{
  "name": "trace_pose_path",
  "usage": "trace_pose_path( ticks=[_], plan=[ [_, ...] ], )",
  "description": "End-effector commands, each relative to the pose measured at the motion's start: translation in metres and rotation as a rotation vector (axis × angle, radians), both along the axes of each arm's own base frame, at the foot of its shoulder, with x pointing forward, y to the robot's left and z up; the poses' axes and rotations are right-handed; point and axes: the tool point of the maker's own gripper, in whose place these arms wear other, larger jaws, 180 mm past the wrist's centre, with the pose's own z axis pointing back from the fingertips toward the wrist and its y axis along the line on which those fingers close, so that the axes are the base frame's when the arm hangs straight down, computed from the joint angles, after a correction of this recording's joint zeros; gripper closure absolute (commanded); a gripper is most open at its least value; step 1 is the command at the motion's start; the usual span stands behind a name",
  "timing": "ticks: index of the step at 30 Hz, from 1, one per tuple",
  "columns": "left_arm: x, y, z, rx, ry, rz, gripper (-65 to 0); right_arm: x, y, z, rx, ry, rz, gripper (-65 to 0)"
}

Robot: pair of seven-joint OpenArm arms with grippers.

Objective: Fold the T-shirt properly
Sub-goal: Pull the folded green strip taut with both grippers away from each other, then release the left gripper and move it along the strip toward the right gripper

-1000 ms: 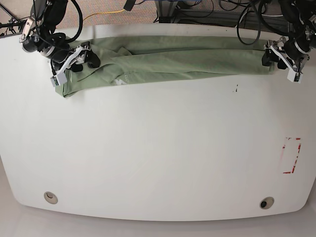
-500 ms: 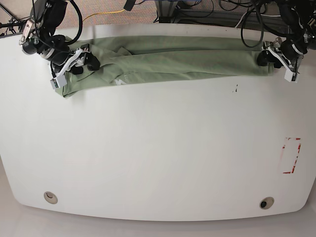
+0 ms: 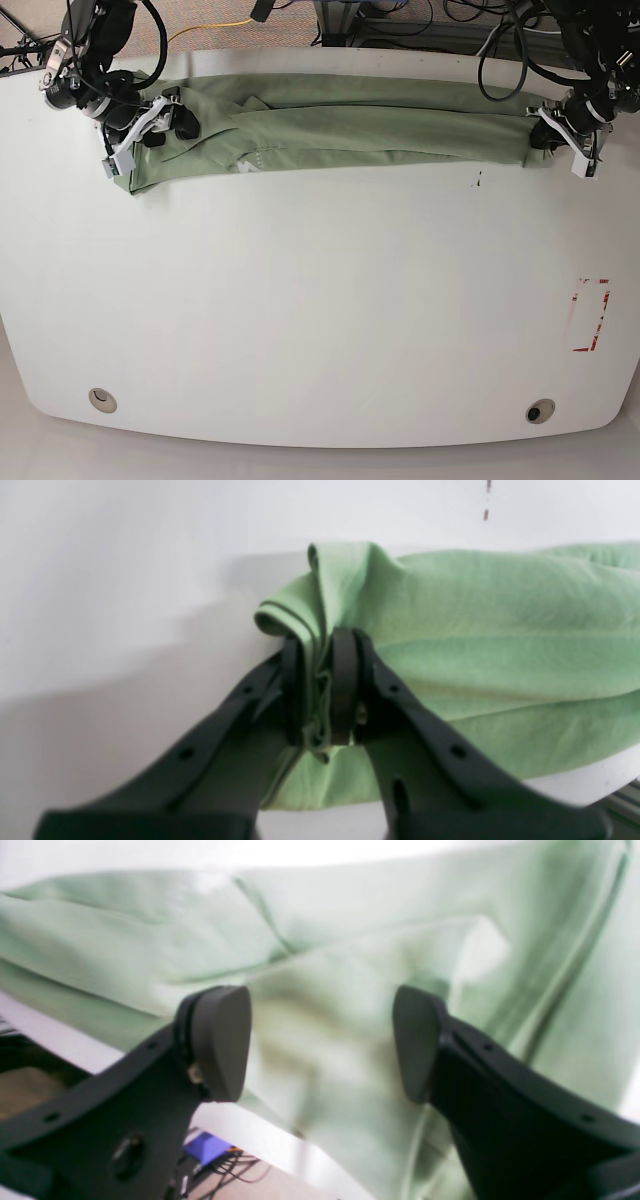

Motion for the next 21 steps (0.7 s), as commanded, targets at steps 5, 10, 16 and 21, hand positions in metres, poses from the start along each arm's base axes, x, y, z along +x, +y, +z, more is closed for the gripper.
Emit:
trace_pose_path(
  ticks=[5, 10, 16, 21],
  plan=[
    [-0.022, 0.028, -0.005, 0.074, 0.092, 0.052, -2.1, 0.006, -0.006, 0.007, -0.022, -0.030, -0.003, -42.2],
    [-0.014, 0.034, 0.006, 0.104, 0.066, 0.043, -2.1, 0.003, -0.011, -0.010, -0.022, 0.021, -0.021, -42.2],
    [0.011, 0.032, 0.052, 0.213, -0.061, -0.016, -2.1, 0.006, -0.006, -0.007, 0.018, 0.001, -0.023, -42.2],
    [0.015, 0.022, 0.076, 0.280, -0.080, -0.051, -2.1, 0.010, -0.002, 0.000, 0.062, -0.029, -0.020, -42.2]
  ],
)
